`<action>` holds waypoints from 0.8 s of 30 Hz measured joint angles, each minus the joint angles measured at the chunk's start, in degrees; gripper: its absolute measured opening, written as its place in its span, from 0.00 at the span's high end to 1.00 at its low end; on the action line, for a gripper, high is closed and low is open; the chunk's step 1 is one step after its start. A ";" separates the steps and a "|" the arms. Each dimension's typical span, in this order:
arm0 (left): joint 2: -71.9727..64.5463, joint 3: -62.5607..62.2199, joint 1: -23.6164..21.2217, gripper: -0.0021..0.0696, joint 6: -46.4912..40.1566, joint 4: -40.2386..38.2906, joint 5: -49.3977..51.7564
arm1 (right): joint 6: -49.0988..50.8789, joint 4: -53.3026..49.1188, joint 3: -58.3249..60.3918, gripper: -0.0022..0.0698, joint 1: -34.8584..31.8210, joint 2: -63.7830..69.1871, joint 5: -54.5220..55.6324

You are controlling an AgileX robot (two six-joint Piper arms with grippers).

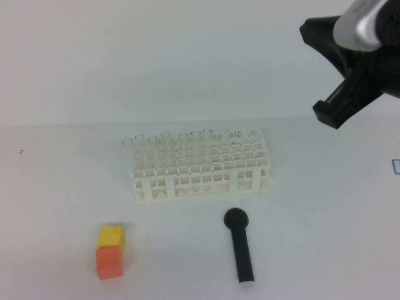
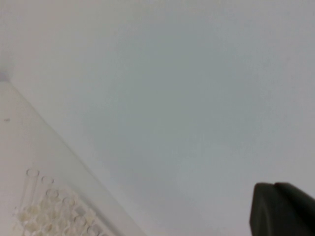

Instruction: Place the test tubes

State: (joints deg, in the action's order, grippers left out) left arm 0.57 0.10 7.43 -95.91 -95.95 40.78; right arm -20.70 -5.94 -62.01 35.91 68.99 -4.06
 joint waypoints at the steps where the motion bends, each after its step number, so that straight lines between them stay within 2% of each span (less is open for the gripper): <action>1: 0.00 0.00 0.00 0.97 0.00 0.00 0.00 | 0.00 0.00 0.00 0.97 0.00 0.00 1.50; 8: 0.00 0.00 0.00 0.97 0.00 0.00 0.00 | -0.91 3.33 0.00 0.97 -4.94 0.00 2.47; 15: 0.00 0.00 0.00 0.97 0.00 0.00 -0.12 | -1.05 5.94 0.26 0.97 -13.95 -3.76 -12.76; 19: 0.00 0.00 0.00 0.97 0.00 0.00 -0.24 | -1.05 6.36 1.14 0.97 -19.78 -11.72 -22.61; 24: -0.08 0.00 0.00 0.97 0.00 0.00 -0.24 | 0.14 6.36 8.34 0.97 -27.99 -26.34 -21.50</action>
State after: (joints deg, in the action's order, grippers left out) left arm 0.49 0.10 7.43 -95.91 -95.95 40.54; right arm -20.56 0.42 -53.67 7.93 42.65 -25.56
